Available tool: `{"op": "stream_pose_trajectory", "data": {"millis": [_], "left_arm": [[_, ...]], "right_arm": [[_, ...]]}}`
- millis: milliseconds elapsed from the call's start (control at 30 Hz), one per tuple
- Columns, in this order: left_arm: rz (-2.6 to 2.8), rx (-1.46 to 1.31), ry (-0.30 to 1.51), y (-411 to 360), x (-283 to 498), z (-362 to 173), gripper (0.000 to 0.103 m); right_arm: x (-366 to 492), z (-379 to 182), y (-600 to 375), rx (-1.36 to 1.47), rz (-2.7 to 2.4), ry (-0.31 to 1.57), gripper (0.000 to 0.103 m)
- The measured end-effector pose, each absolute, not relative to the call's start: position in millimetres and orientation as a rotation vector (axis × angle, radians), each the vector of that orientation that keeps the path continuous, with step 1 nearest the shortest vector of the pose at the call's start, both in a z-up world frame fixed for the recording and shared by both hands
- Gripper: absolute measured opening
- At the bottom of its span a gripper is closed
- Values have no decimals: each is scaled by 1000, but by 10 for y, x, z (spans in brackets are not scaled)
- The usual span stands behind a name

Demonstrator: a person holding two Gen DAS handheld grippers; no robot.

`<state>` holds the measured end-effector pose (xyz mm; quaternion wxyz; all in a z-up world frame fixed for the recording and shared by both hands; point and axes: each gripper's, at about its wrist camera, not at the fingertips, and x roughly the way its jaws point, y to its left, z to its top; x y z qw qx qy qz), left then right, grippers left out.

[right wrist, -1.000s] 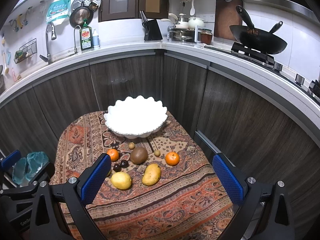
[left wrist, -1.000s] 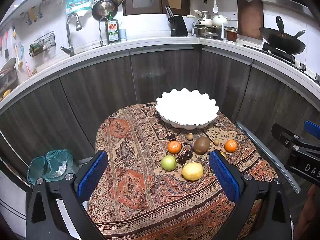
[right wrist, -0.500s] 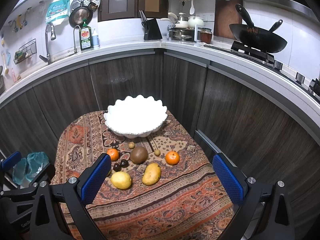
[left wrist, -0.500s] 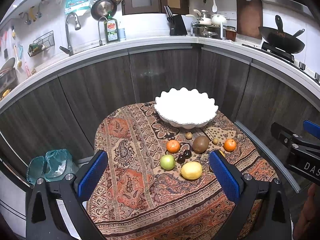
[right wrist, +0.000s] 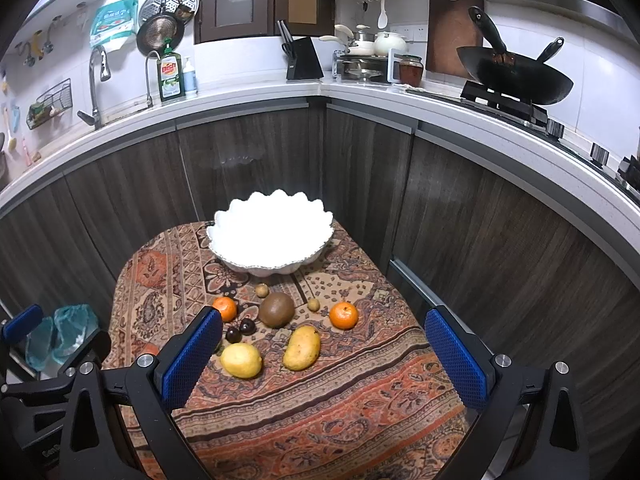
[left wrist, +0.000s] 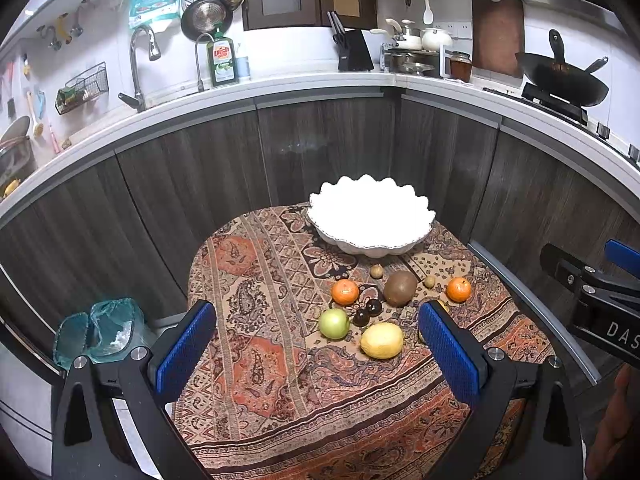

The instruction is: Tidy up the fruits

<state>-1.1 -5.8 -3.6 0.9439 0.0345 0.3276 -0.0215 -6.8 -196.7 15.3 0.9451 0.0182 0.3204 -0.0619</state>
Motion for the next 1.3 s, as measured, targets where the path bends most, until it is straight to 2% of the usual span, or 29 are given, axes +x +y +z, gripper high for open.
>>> {"op": "stream_pose_trajectory", "data": {"millis": [967,1300], "left_arm": [[-38,72,676,-27,10,-62,103],[-29,76,721,0,307,-277,103]], "right_arm": [[6,90,-2018,35,-133,667,102],[245,-106,-1972,24,-124,719,102]]}}
